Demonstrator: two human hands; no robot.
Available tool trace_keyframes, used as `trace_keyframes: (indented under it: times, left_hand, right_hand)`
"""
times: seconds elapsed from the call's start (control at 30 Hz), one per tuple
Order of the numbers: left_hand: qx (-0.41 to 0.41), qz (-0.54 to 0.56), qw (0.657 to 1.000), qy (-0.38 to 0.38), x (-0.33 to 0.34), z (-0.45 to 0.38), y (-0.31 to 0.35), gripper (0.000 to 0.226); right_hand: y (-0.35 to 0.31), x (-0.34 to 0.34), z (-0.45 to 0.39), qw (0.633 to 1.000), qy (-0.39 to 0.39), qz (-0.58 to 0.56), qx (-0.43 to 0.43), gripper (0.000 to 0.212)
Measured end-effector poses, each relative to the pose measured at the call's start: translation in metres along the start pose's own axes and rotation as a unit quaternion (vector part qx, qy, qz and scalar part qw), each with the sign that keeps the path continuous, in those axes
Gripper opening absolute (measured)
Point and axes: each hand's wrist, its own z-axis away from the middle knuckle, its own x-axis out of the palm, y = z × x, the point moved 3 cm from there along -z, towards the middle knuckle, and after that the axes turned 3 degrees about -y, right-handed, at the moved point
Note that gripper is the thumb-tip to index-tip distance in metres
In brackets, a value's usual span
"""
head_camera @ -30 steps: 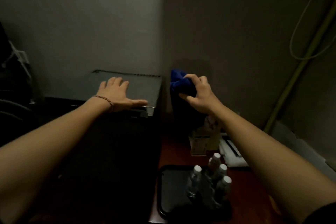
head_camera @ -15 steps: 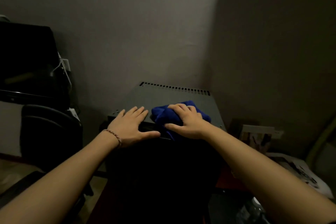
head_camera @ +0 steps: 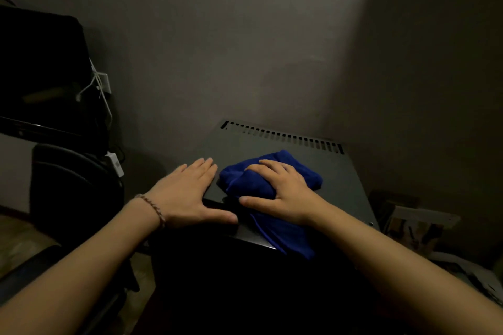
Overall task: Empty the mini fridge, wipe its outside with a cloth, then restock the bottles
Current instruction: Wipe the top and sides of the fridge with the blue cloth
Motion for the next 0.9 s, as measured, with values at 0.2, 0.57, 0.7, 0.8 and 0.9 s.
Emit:
trace_keyframes:
  times: [0.2,0.57,0.7,0.8,0.9]
  left_hand:
    - [0.024,0.003,1.0,-0.017,-0.002,-0.011,-0.015,0.145]
    - [0.019,0.005,0.999,-0.032,-0.003,-0.009,-0.019,0.141]
    - [0.025,0.01,0.999,-0.033,-0.004,-0.008,-0.019,0.145]
    - [0.028,0.017,0.999,-0.031,-0.005,-0.008,-0.019,0.146]
    - [0.033,0.018,0.999,-0.013,-0.003,-0.008,-0.019,0.146]
  right_hand:
    - [0.009,0.009,-0.046,1.0,0.027,0.008,0.013,0.095]
    - [0.057,-0.019,-0.096,0.979,0.076,-0.019,0.186,0.091]
    - [0.058,-0.02,-0.075,0.974,0.086,-0.008,0.208,0.09]
    - [0.048,-0.015,-0.055,0.976,0.09,-0.003,0.2,0.099]
    - [0.034,-0.007,-0.032,0.979,0.092,0.012,0.18,0.105]
